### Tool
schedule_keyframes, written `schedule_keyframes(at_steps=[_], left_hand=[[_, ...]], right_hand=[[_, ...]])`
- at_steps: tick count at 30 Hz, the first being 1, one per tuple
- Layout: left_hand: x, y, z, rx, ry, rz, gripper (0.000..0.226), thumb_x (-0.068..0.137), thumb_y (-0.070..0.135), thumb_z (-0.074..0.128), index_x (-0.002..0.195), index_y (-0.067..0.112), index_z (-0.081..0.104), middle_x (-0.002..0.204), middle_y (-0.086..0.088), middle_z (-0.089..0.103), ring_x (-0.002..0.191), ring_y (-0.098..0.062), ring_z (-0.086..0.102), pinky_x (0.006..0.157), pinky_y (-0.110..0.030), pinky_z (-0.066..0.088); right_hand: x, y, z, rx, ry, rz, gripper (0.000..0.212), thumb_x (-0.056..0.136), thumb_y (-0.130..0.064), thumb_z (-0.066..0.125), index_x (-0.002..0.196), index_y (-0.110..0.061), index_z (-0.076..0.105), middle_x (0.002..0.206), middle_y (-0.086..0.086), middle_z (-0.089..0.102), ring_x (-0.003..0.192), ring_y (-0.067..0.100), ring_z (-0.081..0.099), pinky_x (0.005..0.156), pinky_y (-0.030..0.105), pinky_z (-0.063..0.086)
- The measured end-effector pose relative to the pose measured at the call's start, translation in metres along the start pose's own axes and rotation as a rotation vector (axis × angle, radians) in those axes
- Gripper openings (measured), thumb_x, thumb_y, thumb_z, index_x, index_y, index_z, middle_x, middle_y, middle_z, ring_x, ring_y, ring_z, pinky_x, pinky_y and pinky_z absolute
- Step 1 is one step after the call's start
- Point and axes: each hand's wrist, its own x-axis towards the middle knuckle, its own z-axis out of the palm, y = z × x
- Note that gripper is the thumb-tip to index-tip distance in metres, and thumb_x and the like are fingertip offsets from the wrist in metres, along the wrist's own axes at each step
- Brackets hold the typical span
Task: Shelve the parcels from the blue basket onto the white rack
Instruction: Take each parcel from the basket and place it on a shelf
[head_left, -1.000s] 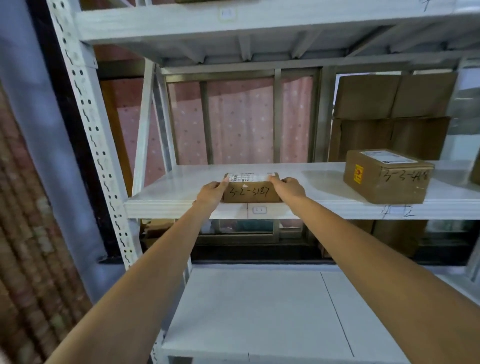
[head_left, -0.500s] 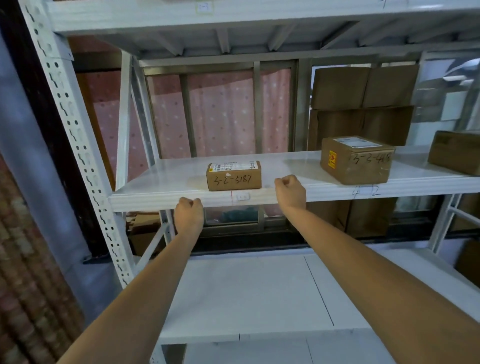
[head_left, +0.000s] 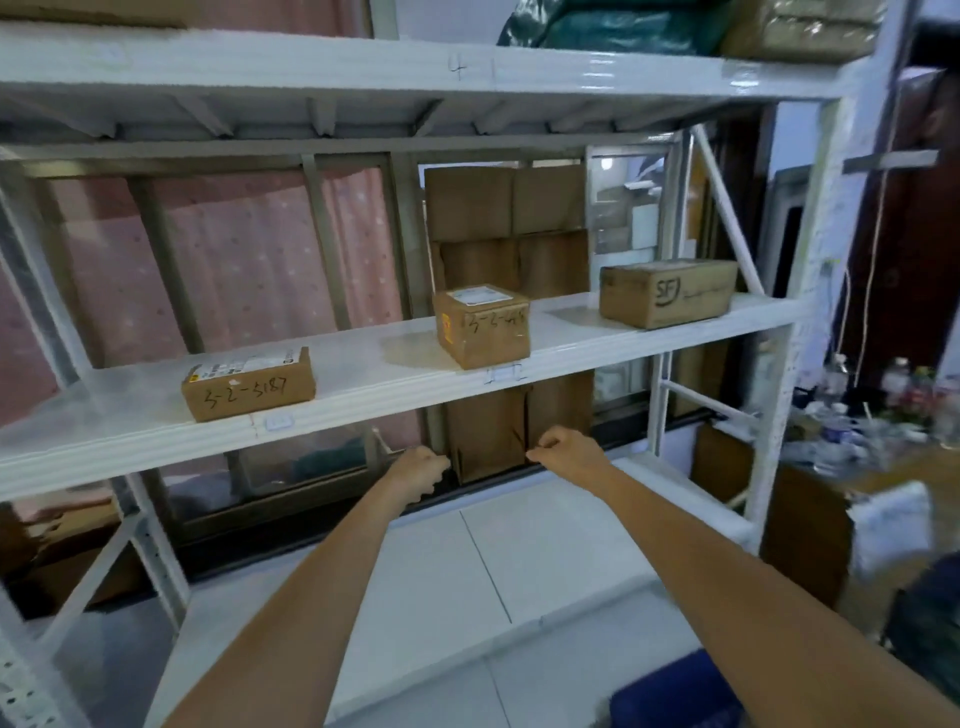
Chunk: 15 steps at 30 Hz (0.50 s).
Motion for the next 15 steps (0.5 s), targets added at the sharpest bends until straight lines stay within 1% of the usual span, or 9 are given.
schedule_keyframes(at_steps=[1,3,5,6,8,11,13,15], left_hand=[[0.000,0.015,0.020,0.003,-0.006,0.009,0.018,0.097,0.028,0.045,0.097,0.011,0.050,0.097,-0.008,0.054,0.080,-0.020,0.050,0.061,-0.026,0.037],[-0.001,0.045,0.066,0.005,-0.029,0.027,0.018,0.097,0.029,0.045,0.090,0.012,0.049,0.097,-0.009,0.053,0.082,-0.022,0.049,0.064,-0.027,0.037],[-0.005,0.075,0.116,-0.008,-0.047,0.052,0.019,0.096,0.028,0.046,0.082,0.016,0.048,0.096,-0.009,0.053,0.082,-0.022,0.049,0.065,-0.028,0.037],[-0.006,0.088,0.142,-0.013,-0.050,0.065,0.018,0.095,0.028,0.047,0.081,0.016,0.049,0.095,-0.010,0.053,0.082,-0.022,0.049,0.067,-0.028,0.038],[-0.011,0.113,0.192,-0.016,-0.063,0.113,0.015,0.093,0.026,0.049,0.084,0.014,0.051,0.093,-0.010,0.054,0.081,-0.022,0.050,0.070,-0.029,0.037],[-0.022,0.145,0.255,0.004,-0.109,0.165,0.013,0.093,0.024,0.050,0.088,0.012,0.050,0.090,-0.007,0.050,0.082,-0.022,0.048,0.071,-0.030,0.035],[-0.028,0.163,0.287,0.013,-0.132,0.170,0.012,0.093,0.022,0.049,0.090,0.011,0.048,0.084,-0.007,0.045,0.073,-0.020,0.043,0.069,-0.031,0.033],[-0.029,0.178,0.311,0.028,-0.145,0.172,0.010,0.094,0.020,0.049,0.090,0.012,0.045,0.082,-0.008,0.041,0.067,-0.018,0.039,0.068,-0.031,0.031]], right_hand=[[-0.004,0.021,-0.019,-0.008,0.011,0.016,0.043,0.085,-0.046,0.066,0.117,-0.019,0.060,0.121,0.004,0.061,0.101,0.018,0.054,0.082,0.028,0.043],[-0.014,0.063,-0.060,-0.039,0.029,0.039,0.042,0.086,-0.047,0.065,0.117,-0.021,0.059,0.120,0.004,0.062,0.101,0.019,0.055,0.082,0.028,0.043],[-0.024,0.108,-0.101,-0.071,0.044,0.059,0.042,0.087,-0.045,0.064,0.120,-0.019,0.058,0.122,0.006,0.062,0.108,0.023,0.057,0.087,0.029,0.044],[-0.030,0.130,-0.121,-0.080,0.055,0.072,0.044,0.088,-0.044,0.064,0.122,-0.019,0.057,0.125,0.007,0.061,0.112,0.025,0.057,0.090,0.030,0.044],[-0.041,0.173,-0.157,-0.082,0.061,0.102,0.048,0.089,-0.043,0.064,0.128,-0.018,0.054,0.130,0.009,0.058,0.117,0.028,0.056,0.094,0.031,0.044],[-0.054,0.223,-0.199,-0.088,0.060,0.104,0.052,0.089,-0.041,0.064,0.133,-0.018,0.050,0.133,0.008,0.056,0.117,0.027,0.055,0.090,0.031,0.044],[-0.059,0.250,-0.218,-0.088,0.063,0.115,0.051,0.088,-0.042,0.065,0.131,-0.019,0.050,0.129,0.008,0.057,0.112,0.026,0.057,0.091,0.034,0.048],[-0.061,0.270,-0.233,-0.075,0.059,0.123,0.051,0.087,-0.041,0.066,0.132,-0.020,0.050,0.129,0.009,0.058,0.113,0.026,0.058,0.096,0.036,0.048]])
